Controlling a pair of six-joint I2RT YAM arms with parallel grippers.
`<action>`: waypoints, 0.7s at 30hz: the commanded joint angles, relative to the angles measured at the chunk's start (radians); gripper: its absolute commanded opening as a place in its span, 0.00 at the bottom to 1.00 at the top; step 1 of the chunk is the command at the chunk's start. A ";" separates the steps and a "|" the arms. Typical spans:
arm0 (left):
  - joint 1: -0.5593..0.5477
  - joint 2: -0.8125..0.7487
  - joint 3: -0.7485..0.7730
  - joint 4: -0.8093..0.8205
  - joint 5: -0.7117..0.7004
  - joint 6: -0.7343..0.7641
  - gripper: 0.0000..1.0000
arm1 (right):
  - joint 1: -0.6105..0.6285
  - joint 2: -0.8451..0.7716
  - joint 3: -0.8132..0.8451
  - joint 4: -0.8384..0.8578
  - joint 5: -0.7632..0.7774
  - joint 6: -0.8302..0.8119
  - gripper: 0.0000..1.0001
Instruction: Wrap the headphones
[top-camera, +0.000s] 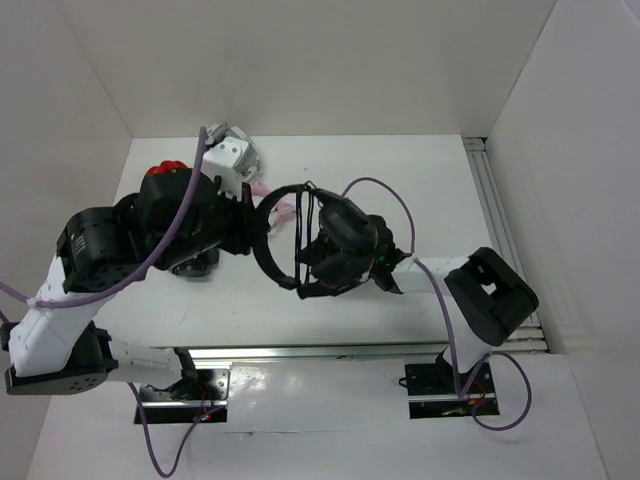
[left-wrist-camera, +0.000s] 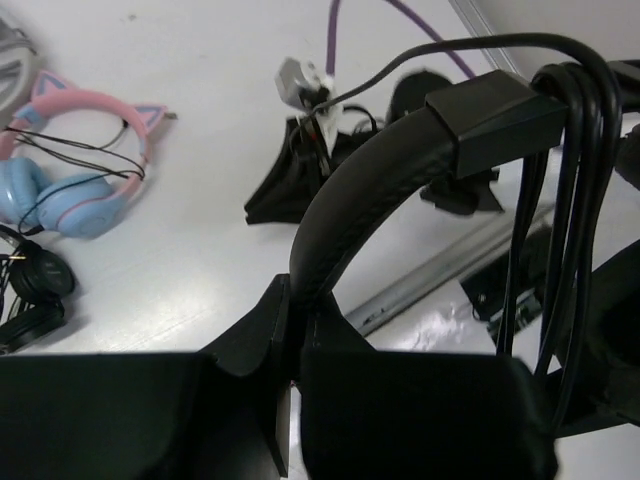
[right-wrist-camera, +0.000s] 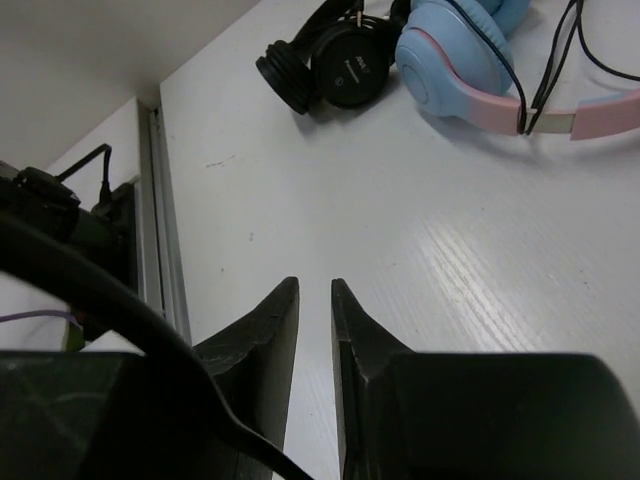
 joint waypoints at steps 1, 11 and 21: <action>-0.003 0.053 0.118 -0.054 -0.194 -0.095 0.00 | 0.017 0.027 -0.021 0.206 -0.037 0.063 0.27; 0.294 0.074 0.098 0.057 -0.159 -0.052 0.00 | 0.017 0.073 -0.215 0.407 0.005 0.113 0.28; 0.602 0.195 0.107 0.156 0.031 -0.023 0.00 | 0.068 0.070 -0.320 0.463 0.054 0.104 0.00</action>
